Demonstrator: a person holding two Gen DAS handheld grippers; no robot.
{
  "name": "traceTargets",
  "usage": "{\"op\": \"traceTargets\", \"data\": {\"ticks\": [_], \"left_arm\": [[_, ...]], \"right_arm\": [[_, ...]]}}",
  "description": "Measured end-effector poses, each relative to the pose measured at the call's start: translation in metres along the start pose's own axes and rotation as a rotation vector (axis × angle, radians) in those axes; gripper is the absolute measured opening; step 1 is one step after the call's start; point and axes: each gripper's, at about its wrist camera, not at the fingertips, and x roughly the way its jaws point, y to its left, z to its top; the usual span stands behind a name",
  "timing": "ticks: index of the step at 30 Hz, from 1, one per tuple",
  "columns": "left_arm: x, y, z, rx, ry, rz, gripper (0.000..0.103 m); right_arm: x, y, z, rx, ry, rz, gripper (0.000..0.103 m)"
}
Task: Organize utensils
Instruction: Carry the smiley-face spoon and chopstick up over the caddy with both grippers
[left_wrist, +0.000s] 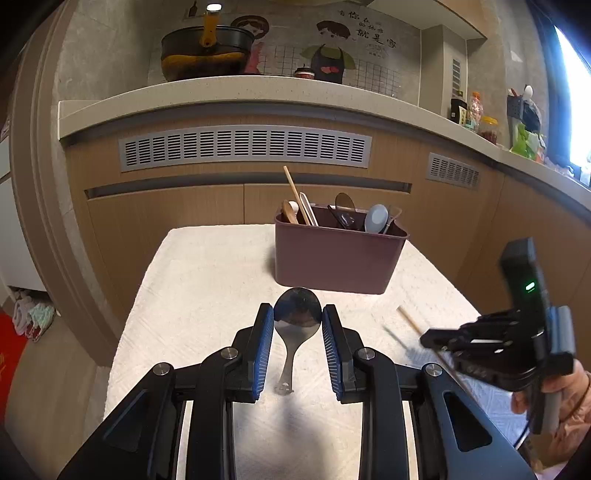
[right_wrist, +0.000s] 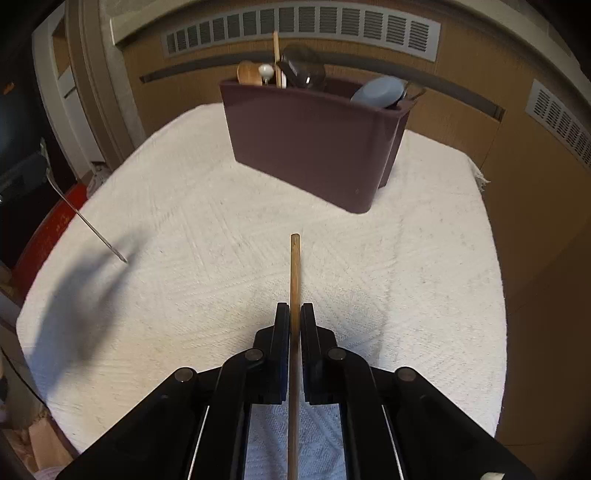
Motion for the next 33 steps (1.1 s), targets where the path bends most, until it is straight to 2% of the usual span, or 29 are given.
{"op": "traceTargets", "data": {"ticks": [4,7,15,20,25,30,33], "left_arm": [[-0.002,-0.003,-0.001,0.005,-0.001,-0.006,0.028],[-0.004,-0.006,0.000,0.011,0.000,-0.007,0.028],[-0.012,-0.011,0.006,0.018,-0.027,-0.013,0.028],[-0.017,-0.013,0.021,0.027,-0.068,-0.013,0.028],[-0.024,-0.016,0.068,0.061,-0.163,-0.039,0.028],[-0.023,-0.009,0.135,0.037,-0.276,-0.101,0.028],[-0.015,-0.008,0.171,0.041,-0.316,-0.120,0.028]], "right_arm": [[-0.042,-0.007,0.000,0.052,-0.103,0.034,0.005],[-0.065,-0.005,-0.001,0.057,-0.158,0.021,0.005],[-0.086,-0.011,0.006,0.080,-0.222,0.020,0.005],[-0.096,-0.014,0.012,0.091,-0.266,0.028,0.005],[-0.122,-0.019,0.039,0.080,-0.362,0.014,0.005],[-0.167,-0.025,0.094,0.047,-0.516,-0.035,0.005],[-0.188,-0.028,0.127,0.034,-0.599,-0.083,0.005]]}}
